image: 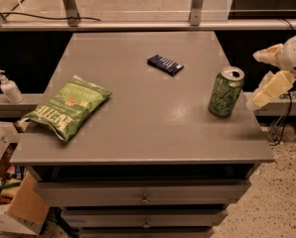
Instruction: Move green can near rxbar blueberry
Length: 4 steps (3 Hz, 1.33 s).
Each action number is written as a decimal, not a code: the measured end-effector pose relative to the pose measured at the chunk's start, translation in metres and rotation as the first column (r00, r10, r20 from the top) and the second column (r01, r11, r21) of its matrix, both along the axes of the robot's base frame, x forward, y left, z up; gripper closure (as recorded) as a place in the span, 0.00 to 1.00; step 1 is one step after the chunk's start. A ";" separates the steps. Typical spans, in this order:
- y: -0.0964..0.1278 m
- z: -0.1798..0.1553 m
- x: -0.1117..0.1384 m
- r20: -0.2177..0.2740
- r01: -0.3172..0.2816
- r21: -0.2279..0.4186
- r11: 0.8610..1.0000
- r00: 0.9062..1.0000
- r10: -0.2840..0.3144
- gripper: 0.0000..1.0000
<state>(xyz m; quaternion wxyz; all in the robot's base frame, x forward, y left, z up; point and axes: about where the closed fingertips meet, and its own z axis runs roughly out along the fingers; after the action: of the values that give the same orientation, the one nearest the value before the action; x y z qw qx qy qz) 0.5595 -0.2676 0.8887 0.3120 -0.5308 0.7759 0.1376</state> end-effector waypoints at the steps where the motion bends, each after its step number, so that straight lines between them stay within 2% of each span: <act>1: 0.001 -0.016 0.012 -0.013 -0.012 0.114 0.993 1.000 0.013 0.00; 2: 0.010 -0.024 0.014 -0.020 -0.034 0.219 0.975 0.999 0.040 0.00; 3: 0.026 -0.021 0.008 -0.011 -0.075 0.296 0.952 0.997 0.082 0.00; 4: 0.041 -0.017 0.001 -0.001 -0.111 0.343 0.933 0.993 0.118 0.04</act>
Offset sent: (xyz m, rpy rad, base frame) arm 0.0113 0.0188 -0.0288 0.3614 0.0332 0.0689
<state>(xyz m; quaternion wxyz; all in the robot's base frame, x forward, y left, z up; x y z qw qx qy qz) 0.5606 -0.2268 0.8718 0.3828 -0.5111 0.7112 0.2940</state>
